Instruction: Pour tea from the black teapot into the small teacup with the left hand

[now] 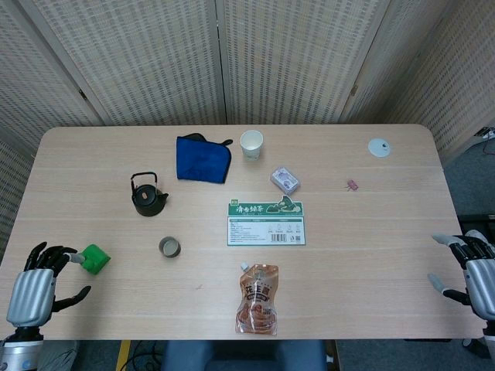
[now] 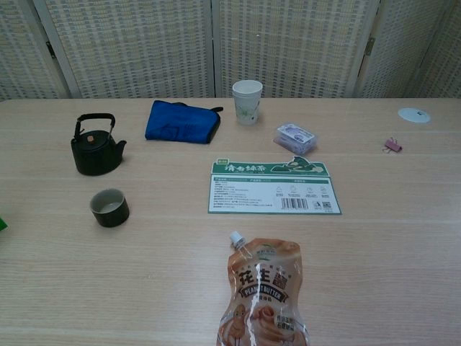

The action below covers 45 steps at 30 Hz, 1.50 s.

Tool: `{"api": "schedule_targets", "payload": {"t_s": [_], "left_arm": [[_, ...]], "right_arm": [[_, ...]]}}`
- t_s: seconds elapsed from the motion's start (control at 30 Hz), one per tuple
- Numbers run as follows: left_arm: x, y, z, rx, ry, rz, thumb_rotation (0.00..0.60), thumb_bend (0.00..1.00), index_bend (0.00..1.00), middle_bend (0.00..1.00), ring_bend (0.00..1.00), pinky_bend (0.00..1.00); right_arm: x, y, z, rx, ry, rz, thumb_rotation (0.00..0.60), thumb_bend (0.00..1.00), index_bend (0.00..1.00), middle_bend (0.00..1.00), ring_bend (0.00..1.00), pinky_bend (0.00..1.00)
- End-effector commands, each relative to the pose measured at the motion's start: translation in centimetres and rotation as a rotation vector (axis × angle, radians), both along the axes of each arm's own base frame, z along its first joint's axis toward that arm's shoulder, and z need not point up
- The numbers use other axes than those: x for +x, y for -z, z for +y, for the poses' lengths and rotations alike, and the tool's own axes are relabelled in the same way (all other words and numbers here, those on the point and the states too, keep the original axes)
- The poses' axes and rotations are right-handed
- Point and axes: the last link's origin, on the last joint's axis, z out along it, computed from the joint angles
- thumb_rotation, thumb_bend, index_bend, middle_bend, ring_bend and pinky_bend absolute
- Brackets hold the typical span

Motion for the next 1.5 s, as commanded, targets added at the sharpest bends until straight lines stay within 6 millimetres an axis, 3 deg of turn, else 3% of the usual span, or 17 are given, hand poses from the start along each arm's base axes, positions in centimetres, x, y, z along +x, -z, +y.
{"api": "schedule_targets", "payload": {"t_s": [0.03,0.33,0.57,0.87,1.07,1.1,1.23,1.43,1.5], "left_arm": [[0.0,0.0,0.0,-0.002,-0.001,0.001,0.6,0.17,0.4,0.31,0.21,0.07],[0.3,-0.2,0.2,-0.007,0.01,-0.025,0.6,0.17,0.4,0.31,0.21,0.07],[0.6,-0.8,2.0,-0.008,0.05,-0.047,0.6,0.17,0.39,0.31,0.21,0.07],[1.6,-0.7,6.2,-0.086,0.152,-0.087,0.6,0.17,0.3,0.31,0.21,0.07],[3.1,-0.3,9.9,-0.142,0.192,-0.096,0.584,0.17,0.18,0.3,0.2,0.07],[3.3,-0.1,10.5,-0.154,0.191,-0.097,0.556,0.17,0.16,0.28,0.2,0.07],[3.9,0.5,12.7,-0.204,0.18,-0.103,0.35,0.17,0.13,0.24,0.19,0.07],[4.1,1.8,15.6,-0.272,0.135,-0.083,0.179,0.15,0.09,0.15,0.14,0.04],[4.3,2.2,16.5,-0.289,0.119,-0.075,0.147,0.14,0.08,0.12,0.11,0.02]], "right_arm": [[0.0,-0.1,0.1,-0.001,0.001,0.001,0.6,0.2,0.26,0.3,0.22,0.22],[0.0,-0.4,0.3,-0.014,-0.005,0.001,0.6,0.2,0.26,0.3,0.22,0.22],[0.2,-0.6,0.3,-0.021,-0.012,0.006,0.6,0.2,0.26,0.3,0.22,0.22],[1.2,-1.4,0.0,-0.048,-0.035,0.024,0.6,0.2,0.26,0.3,0.22,0.22],[2.0,-1.9,-0.2,-0.055,-0.045,0.032,0.6,0.2,0.26,0.3,0.22,0.22],[2.1,-2.0,-0.2,-0.056,-0.046,0.034,0.6,0.2,0.26,0.3,0.22,0.22],[2.4,-2.2,-0.1,-0.058,-0.049,0.039,0.6,0.2,0.26,0.3,0.22,0.22],[2.7,-2.3,0.1,-0.056,-0.051,0.043,0.6,0.2,0.26,0.3,0.22,0.22],[2.8,-2.2,0.1,-0.052,-0.053,0.044,0.6,0.2,0.26,0.3,0.22,0.22]]}}
